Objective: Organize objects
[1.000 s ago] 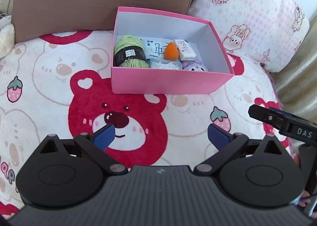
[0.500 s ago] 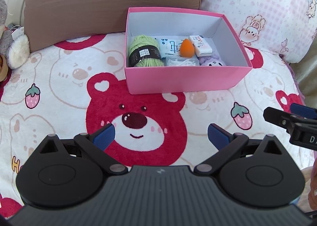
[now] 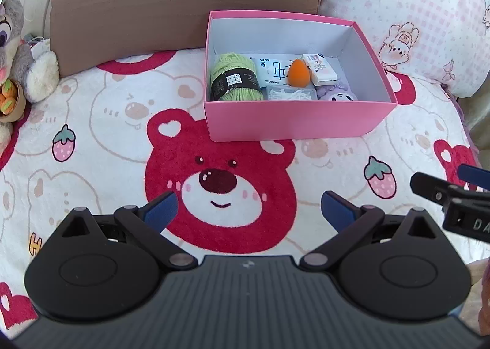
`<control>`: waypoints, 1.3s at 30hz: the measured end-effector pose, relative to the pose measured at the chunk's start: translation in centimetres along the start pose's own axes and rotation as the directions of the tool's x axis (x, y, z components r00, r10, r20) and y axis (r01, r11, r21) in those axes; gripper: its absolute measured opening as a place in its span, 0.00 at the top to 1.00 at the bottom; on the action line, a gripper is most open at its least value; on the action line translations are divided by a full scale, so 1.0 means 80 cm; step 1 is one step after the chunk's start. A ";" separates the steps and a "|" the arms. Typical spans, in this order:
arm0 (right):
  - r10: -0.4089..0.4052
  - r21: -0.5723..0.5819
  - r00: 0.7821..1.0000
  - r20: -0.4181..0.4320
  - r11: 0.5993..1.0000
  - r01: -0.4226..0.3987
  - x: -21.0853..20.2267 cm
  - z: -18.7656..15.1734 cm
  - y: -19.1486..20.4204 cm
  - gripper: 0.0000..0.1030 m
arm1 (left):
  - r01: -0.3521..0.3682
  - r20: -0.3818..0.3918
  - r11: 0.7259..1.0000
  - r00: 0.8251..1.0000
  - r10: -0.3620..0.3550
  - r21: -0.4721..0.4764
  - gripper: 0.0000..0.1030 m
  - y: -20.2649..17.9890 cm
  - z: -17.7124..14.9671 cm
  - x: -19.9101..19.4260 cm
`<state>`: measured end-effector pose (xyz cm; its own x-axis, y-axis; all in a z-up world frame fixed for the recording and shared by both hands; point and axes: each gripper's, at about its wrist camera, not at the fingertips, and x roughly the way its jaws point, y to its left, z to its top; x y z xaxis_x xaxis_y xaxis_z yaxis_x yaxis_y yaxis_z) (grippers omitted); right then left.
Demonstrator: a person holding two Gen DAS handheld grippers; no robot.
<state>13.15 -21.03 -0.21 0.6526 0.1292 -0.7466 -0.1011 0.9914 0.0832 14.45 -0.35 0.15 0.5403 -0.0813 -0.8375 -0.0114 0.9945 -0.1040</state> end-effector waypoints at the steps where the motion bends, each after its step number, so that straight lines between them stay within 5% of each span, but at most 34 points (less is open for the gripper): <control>1: 0.000 -0.006 1.000 -0.006 1.000 0.000 0.000 0.000 0.001 0.08 | 0.002 -0.005 1.000 1.000 -0.002 -0.004 0.01 0.000 0.000 0.000; 39: -0.021 -0.006 0.996 -0.091 1.000 0.020 0.004 0.003 0.006 0.08 | -0.011 -0.089 0.999 0.996 0.007 -0.036 0.01 0.013 0.001 0.012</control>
<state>13.52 -20.52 -0.27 0.5833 0.1061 -0.8053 -0.0919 0.9937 0.0643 15.03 0.60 -0.71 0.4633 -0.0796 -0.8826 -0.0477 0.9923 -0.1145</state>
